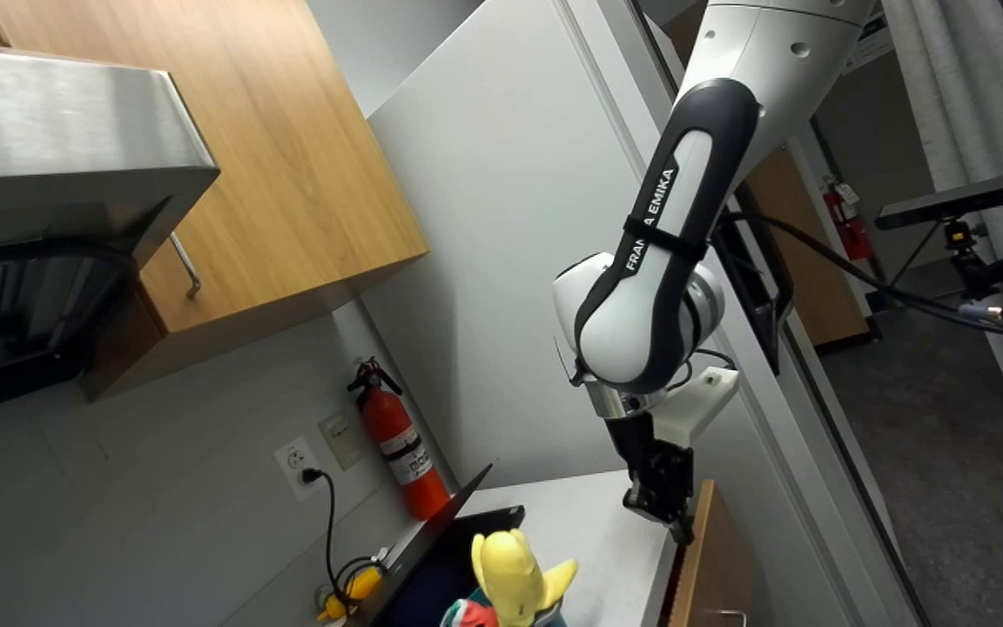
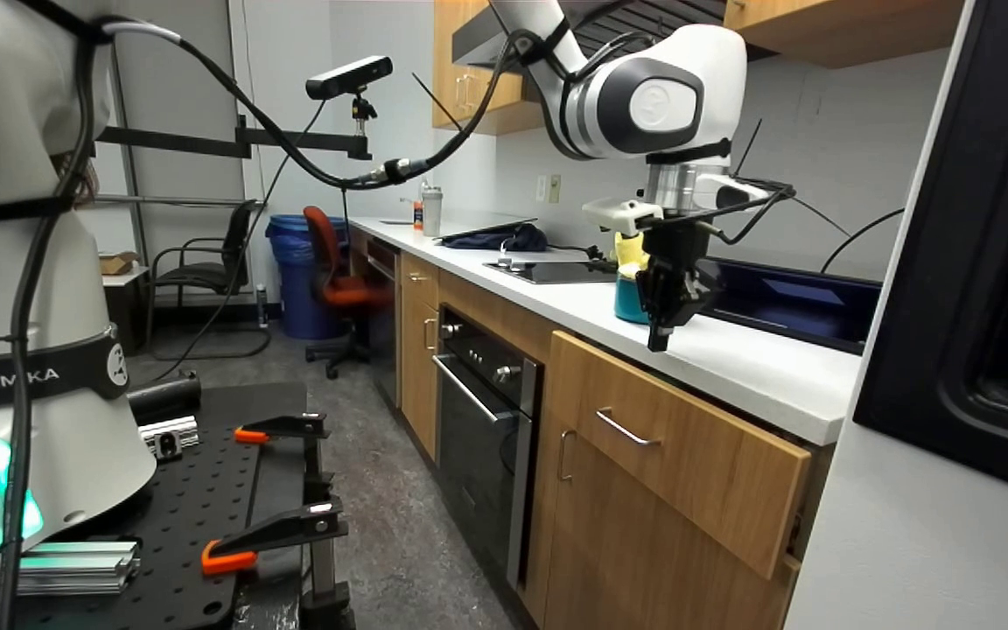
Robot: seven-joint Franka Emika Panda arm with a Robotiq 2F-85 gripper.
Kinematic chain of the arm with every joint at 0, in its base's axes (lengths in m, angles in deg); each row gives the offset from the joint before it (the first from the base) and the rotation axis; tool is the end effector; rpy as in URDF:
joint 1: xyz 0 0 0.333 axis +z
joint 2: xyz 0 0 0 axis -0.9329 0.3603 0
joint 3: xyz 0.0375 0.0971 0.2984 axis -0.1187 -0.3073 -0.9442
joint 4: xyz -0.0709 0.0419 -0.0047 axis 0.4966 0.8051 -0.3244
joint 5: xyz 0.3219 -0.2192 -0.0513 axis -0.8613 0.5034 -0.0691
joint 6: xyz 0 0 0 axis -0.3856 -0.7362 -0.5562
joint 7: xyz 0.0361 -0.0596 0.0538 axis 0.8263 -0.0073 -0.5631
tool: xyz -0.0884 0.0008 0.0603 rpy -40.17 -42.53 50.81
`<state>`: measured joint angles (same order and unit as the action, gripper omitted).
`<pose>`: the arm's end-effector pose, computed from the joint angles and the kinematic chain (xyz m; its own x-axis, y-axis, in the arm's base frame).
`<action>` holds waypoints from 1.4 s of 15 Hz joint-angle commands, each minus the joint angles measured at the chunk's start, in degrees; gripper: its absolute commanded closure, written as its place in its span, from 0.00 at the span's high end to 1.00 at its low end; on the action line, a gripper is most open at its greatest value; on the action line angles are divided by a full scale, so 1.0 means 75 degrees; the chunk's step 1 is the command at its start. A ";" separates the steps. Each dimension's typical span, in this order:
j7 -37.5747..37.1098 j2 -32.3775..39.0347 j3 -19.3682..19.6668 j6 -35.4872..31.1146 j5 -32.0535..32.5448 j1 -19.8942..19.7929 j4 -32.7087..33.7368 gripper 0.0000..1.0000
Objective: Open the top drawer and put the plush toy inside
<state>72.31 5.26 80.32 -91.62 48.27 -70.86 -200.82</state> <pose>0.6251 -0.0244 0.2649 0.9812 -0.1875 0.0459 -0.1848 -0.9811 -0.0577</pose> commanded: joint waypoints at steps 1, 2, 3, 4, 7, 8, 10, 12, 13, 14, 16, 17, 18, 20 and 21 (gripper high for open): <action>-0.0239 0.0330 0.0147 0.0168 0.0152 0.0144 0.0407 0.00; -0.0234 0.0380 0.0152 0.0176 0.0154 0.0143 0.0435 0.00; -0.0231 0.0434 0.0156 0.0195 0.0150 0.0141 0.0465 0.00; -0.0222 0.0479 0.0157 0.0203 0.0145 0.0138 0.0483 0.00; -0.0212 0.0632 0.0162 0.0228 0.0134 0.0133 0.0565 0.00; -0.0208 0.0675 0.0163 0.0235 0.0132 0.0131 0.0591 0.00; -0.0193 0.0748 0.0167 0.0248 0.0133 0.0124 0.0648 0.00; -0.0186 0.0815 0.0180 0.0261 0.0137 0.0116 0.0718 0.00; -0.0183 0.0853 0.0187 0.0269 0.0134 0.0109 0.0762 0.00; -0.0182 0.0884 0.0195 0.0268 0.0129 0.0102 0.0802 0.00; -0.0190 0.0950 0.0214 0.0280 0.0123 0.0095 0.0882 0.00; -0.0195 0.0993 0.0227 0.0280 0.0122 0.0092 0.0927 0.00; -0.0200 0.1032 0.0238 0.0286 0.0121 0.0090 0.0965 0.00; -0.0210 0.1130 0.0267 0.0312 0.0129 0.0088 0.1061 0.00; -0.0212 0.1175 0.0272 0.0325 0.0116 0.0080 0.1099 0.00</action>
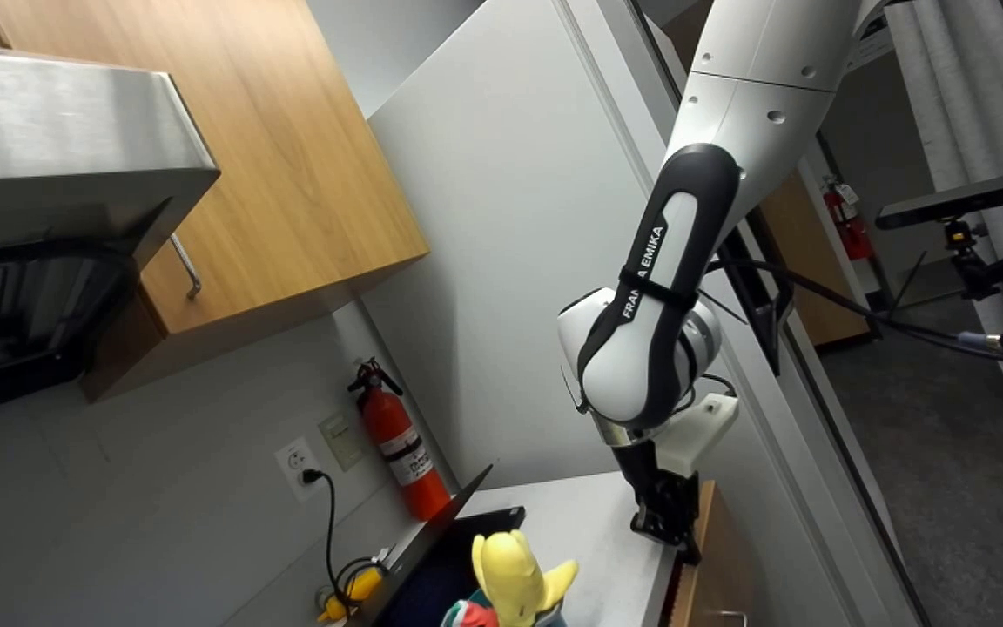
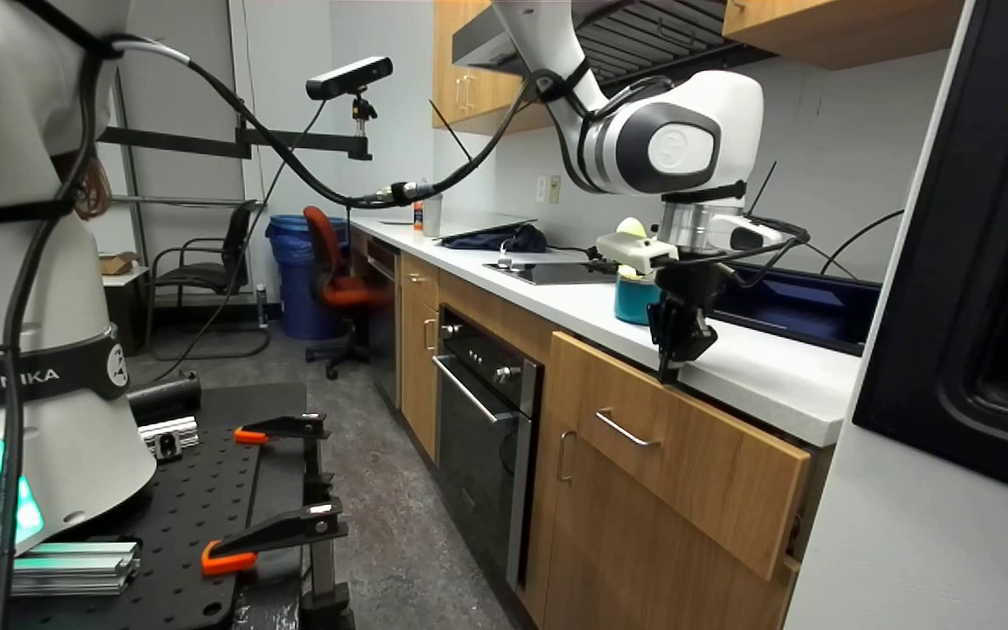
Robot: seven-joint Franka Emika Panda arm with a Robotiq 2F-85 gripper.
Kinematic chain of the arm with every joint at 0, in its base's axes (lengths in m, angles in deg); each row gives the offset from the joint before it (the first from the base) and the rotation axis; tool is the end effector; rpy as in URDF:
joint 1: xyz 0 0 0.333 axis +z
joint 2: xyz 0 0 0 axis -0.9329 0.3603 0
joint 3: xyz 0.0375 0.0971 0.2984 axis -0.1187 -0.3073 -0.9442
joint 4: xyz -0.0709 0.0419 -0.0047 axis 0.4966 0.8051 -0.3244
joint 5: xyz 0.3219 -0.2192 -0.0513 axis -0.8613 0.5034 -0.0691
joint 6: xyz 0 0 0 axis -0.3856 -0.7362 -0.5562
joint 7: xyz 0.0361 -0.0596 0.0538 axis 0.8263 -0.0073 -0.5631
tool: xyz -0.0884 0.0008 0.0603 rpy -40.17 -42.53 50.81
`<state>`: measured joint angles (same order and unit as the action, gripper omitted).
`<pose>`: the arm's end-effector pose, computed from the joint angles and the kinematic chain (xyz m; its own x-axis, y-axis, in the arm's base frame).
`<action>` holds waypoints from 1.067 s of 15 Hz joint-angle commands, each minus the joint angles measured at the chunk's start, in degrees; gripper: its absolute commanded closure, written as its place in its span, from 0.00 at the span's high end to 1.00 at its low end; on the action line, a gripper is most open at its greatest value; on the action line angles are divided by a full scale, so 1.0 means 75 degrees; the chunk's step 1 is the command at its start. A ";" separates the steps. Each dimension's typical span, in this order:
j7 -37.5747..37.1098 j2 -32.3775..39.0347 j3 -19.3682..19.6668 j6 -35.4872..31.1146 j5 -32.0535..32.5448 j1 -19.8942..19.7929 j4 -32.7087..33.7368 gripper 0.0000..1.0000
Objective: Open the top drawer and put the plush toy inside
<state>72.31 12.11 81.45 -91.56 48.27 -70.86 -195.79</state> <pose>0.6428 -0.0370 0.2254 0.9789 -0.2037 0.0152 -0.2029 -0.9783 -0.0423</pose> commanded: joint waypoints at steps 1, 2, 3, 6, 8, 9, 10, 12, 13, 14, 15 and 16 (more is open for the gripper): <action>-0.0211 0.0302 0.0129 0.0331 0.0114 0.0076 0.0468 0.00; -0.0209 0.0344 0.0135 0.0350 0.0112 0.0074 0.0507 0.00; -0.0203 0.0390 0.0136 0.0381 0.0103 0.0068 0.0546 0.00; -0.0207 0.0456 0.0172 0.0538 0.0127 0.0063 0.0635 0.00; -0.0201 0.0465 0.0178 0.0694 0.0098 0.0031 0.0646 0.00; -0.0219 0.0442 0.0190 0.0770 0.0100 0.0029 0.0618 0.00; -0.0230 0.0373 0.0197 0.0914 0.0078 0.0010 0.0525 0.00; -0.0300 0.0194 0.0244 0.1132 0.0078 0.0000 0.0269 0.00; -0.0363 0.0100 0.0272 0.1261 0.0077 -0.0003 0.0145 0.00; -0.0421 0.0003 0.0291 0.1397 0.0052 -0.0019 0.0020 0.00; -0.0496 -0.0062 0.0314 0.1525 0.0036 -0.0026 -0.0055 0.00; -0.0569 -0.0140 0.0335 0.1639 0.0010 -0.0040 -0.0150 0.00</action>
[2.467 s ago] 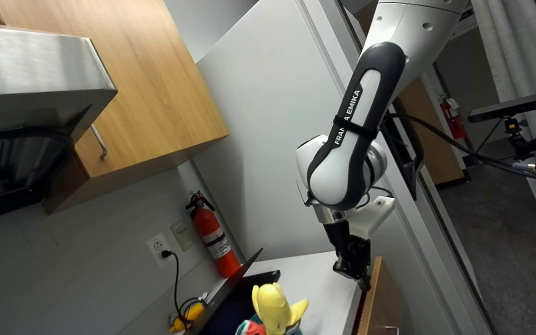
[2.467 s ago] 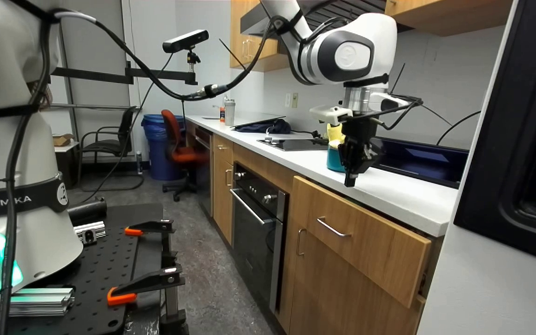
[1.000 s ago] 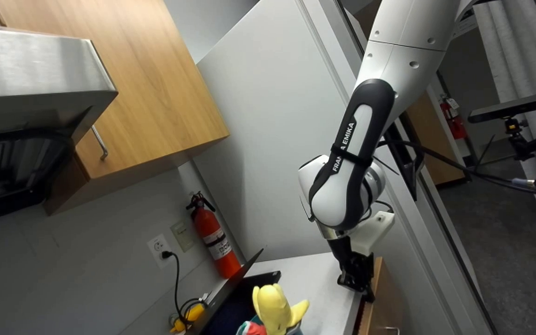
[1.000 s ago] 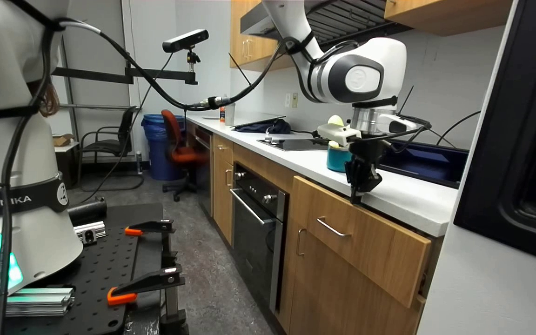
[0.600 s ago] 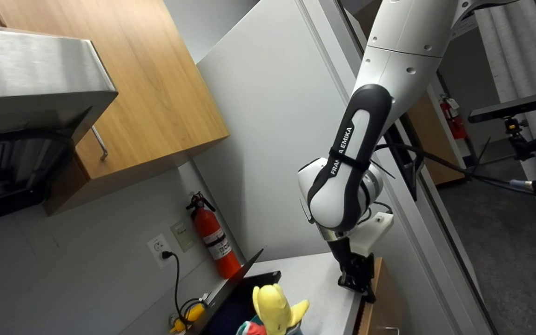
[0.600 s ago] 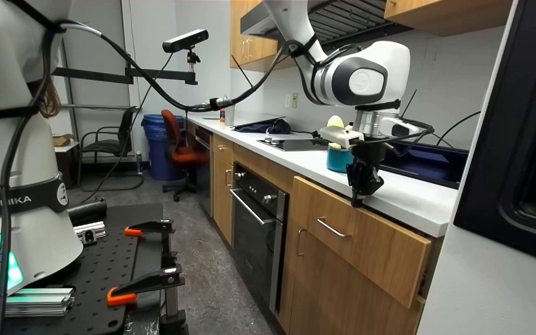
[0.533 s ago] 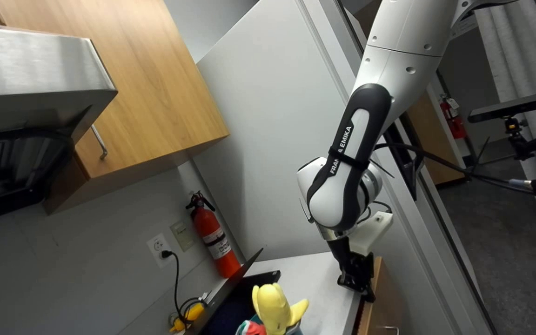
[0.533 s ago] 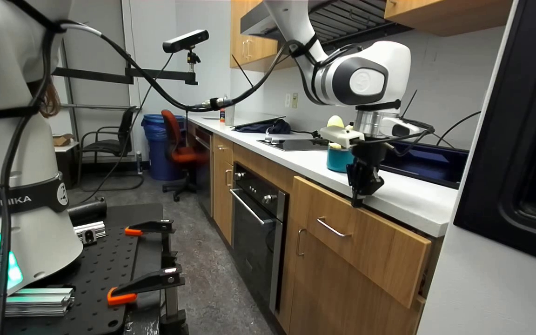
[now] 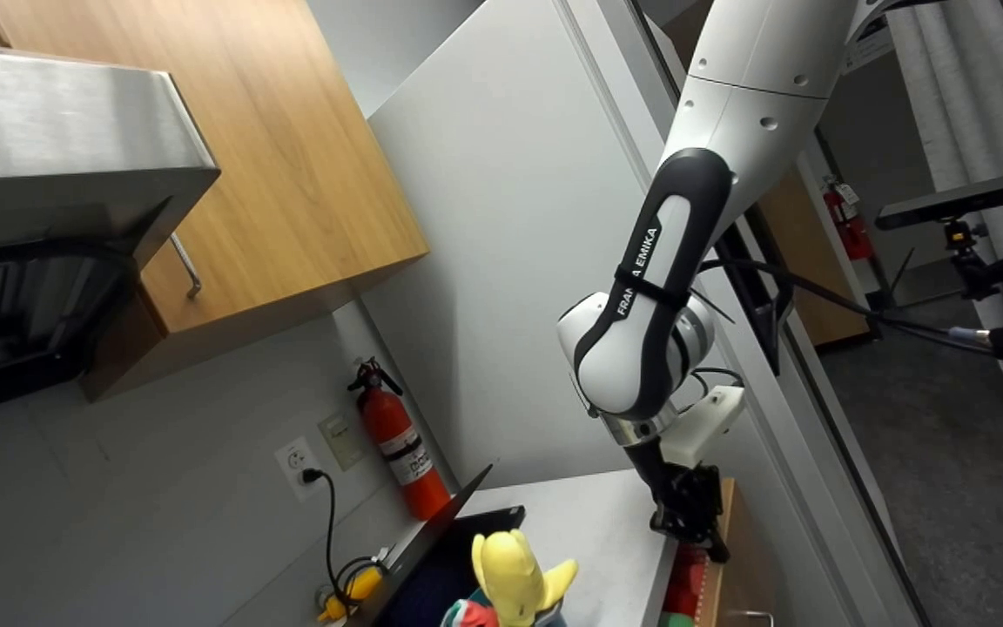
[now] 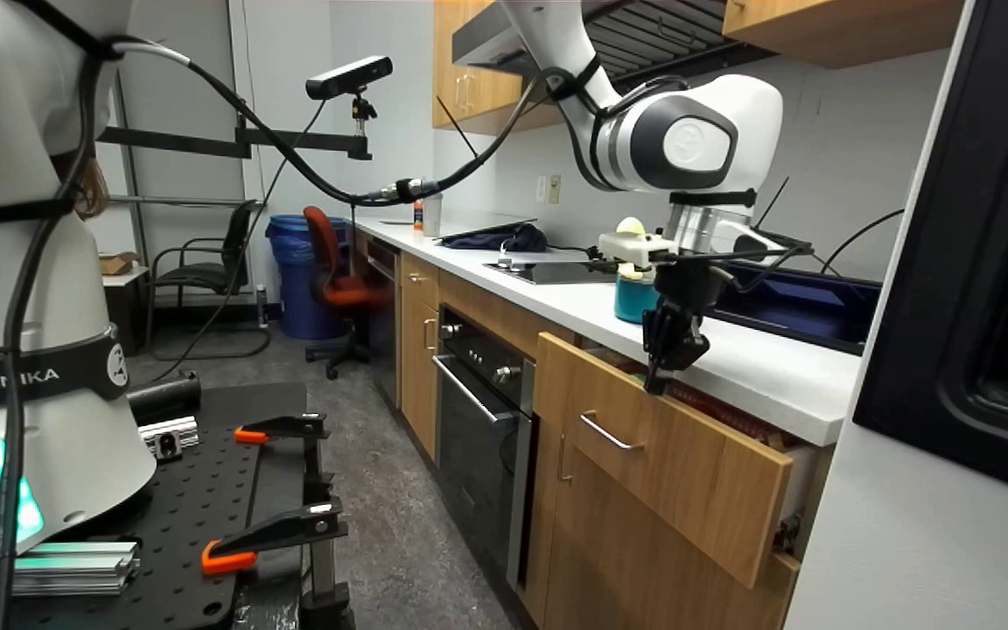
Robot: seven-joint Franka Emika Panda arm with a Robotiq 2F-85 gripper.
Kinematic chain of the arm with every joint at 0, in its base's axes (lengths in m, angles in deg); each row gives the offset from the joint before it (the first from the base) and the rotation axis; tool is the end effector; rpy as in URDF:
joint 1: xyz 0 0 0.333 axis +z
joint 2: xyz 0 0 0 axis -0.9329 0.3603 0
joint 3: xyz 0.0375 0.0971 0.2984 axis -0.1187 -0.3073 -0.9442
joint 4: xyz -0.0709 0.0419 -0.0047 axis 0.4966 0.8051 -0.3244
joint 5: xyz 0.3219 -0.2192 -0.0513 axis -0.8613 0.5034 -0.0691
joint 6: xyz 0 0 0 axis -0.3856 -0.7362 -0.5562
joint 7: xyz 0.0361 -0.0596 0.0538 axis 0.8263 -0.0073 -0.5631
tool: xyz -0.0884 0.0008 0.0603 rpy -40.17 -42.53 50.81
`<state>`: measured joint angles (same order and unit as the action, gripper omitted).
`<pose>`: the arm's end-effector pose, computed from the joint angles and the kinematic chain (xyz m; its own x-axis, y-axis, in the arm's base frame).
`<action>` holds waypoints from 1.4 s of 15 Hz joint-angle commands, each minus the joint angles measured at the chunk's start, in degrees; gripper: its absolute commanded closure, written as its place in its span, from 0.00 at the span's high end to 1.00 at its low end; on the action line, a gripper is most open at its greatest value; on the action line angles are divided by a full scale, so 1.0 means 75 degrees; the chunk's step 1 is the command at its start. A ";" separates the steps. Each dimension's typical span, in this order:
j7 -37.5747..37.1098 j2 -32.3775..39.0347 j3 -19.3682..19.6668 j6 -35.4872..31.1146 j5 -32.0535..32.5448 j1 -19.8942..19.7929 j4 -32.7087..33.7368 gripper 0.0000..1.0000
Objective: Open the top drawer and put the plush toy inside
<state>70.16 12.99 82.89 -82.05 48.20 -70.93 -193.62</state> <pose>0.6345 -0.0506 0.2175 0.9584 -0.2562 -0.1257 -0.2599 -0.9656 -0.0135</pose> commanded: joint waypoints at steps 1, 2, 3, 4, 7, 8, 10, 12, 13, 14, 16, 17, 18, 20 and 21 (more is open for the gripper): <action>-0.0331 -0.0334 0.0147 0.0463 -0.0007 -0.0042 -0.0530 0.00; -0.0367 -0.0414 0.0153 0.0552 -0.0022 -0.0050 -0.0624 0.00; -0.0379 -0.0527 0.0159 0.0646 -0.0033 -0.0053 -0.0750 0.00; -0.0396 -0.0619 0.0164 0.0719 -0.0047 -0.0057 -0.0861 0.00; -0.0432 -0.0974 0.0178 0.0871 -0.0032 -0.0036 -0.1291 0.00; -0.0453 -0.1125 0.0189 0.0905 -0.0026 -0.0024 -0.1454 0.00; -0.0496 -0.1443 0.0192 0.0975 -0.0051 -0.0015 -0.1762 0.00; -0.0590 -0.1832 0.0194 0.1035 -0.0022 0.0024 -0.2059 0.00; -0.0642 -0.2045 0.0193 0.1054 0.0018 0.0054 -0.2198 0.00; -0.0701 -0.2281 0.0190 0.1035 0.0076 0.0094 -0.2327 0.00; -0.0749 -0.2613 0.0166 0.0965 0.0186 0.0150 -0.2445 0.00; -0.0769 -0.2743 0.0144 0.0940 0.0202 0.0163 -0.2464 0.00; -0.0773 -0.2815 0.0103 0.0912 0.0167 0.0169 -0.2435 0.00; -0.0770 -0.2859 0.0023 0.0790 0.0151 0.0192 -0.2345 0.00; -0.0768 -0.2865 -0.0001 0.0739 0.0173 0.0211 -0.2308 0.00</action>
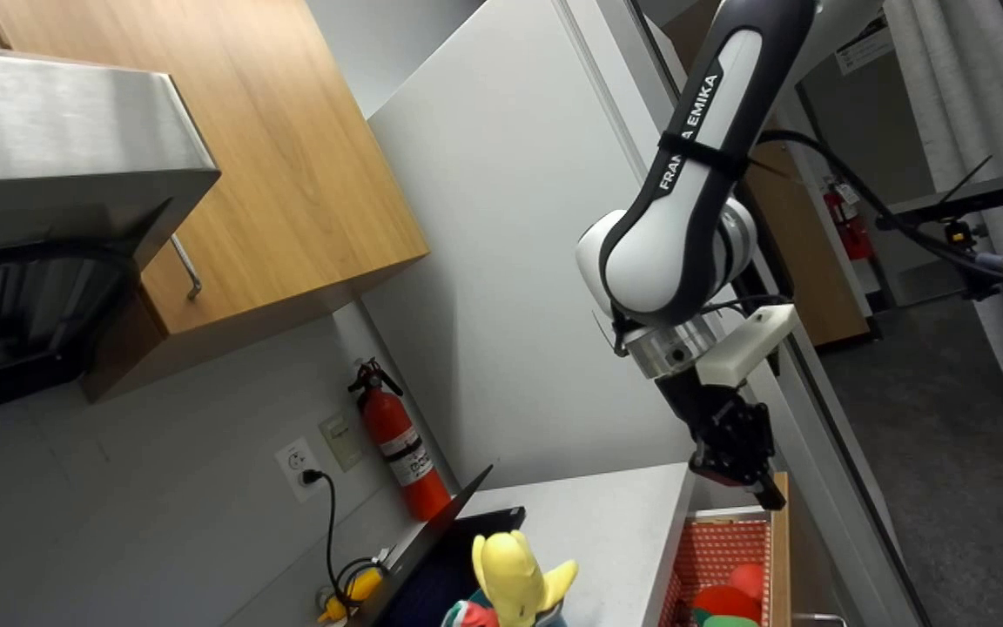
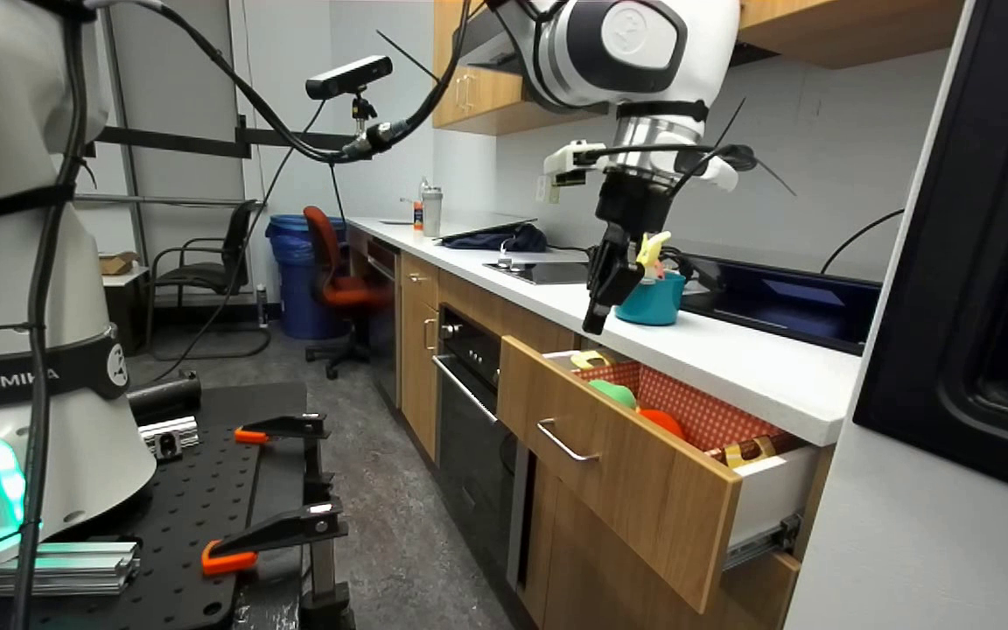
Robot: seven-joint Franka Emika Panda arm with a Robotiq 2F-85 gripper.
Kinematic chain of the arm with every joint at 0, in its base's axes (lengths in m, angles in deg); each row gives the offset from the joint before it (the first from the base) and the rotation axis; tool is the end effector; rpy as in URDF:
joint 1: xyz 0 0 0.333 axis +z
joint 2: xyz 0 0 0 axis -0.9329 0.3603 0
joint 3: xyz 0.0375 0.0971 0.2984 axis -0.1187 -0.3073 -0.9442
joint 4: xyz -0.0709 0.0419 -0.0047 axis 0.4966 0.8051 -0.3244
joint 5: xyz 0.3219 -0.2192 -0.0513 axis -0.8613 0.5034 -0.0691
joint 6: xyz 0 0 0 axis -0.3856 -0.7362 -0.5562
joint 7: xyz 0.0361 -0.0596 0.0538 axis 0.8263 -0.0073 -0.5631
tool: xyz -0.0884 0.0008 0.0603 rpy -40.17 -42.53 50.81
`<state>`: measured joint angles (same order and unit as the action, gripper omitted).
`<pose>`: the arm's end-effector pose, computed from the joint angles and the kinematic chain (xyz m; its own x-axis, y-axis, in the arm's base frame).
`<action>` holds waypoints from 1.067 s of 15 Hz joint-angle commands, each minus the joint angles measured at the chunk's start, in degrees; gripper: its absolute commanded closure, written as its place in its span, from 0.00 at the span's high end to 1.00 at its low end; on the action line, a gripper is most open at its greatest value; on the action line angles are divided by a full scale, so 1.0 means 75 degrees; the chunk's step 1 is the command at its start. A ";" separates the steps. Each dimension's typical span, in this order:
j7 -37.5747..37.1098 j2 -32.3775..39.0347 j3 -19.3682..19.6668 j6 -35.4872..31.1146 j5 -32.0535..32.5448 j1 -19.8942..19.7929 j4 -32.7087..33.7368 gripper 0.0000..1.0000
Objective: Open the top drawer and put the plush toy inside
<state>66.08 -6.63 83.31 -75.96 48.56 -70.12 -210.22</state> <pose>0.5511 -0.0402 0.2979 0.9325 -0.3121 -0.1816 -0.3185 -0.9479 -0.0063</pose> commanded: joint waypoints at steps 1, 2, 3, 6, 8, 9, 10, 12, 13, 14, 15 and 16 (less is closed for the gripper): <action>-0.0204 -0.0203 -0.0082 -0.0169 0.0144 0.0124 -0.0046 0.00; -0.0187 -0.0164 -0.0104 -0.0231 0.0160 0.0139 -0.0005 0.00; -0.0172 -0.0091 -0.0126 -0.0278 0.0168 0.0148 0.0051 0.00; -0.0134 0.0170 -0.0160 -0.0498 0.0225 0.0167 0.0233 0.00; -0.0096 0.0412 -0.0165 -0.0733 0.0230 0.0167 0.0411 0.00; -0.0099 0.0536 -0.0154 -0.0843 0.0243 0.0167 0.0492 0.00; -0.0087 0.0663 -0.0150 -0.0917 0.0208 0.0156 0.0589 0.00; -0.0094 0.0937 -0.0132 -0.1098 0.0198 0.0155 0.0751 0.00; -0.0078 0.1087 -0.0129 -0.1152 0.0177 0.0150 0.0846 0.00; -0.0072 0.1219 -0.0121 -0.1205 0.0184 0.0154 0.0926 0.00; -0.0063 0.1358 -0.0114 -0.1244 0.0182 0.0154 0.0999 0.00; -0.0064 0.1476 -0.0106 -0.1264 0.0181 0.0156 0.1064 0.00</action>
<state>66.05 1.05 82.11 -84.70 49.12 -69.26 -205.18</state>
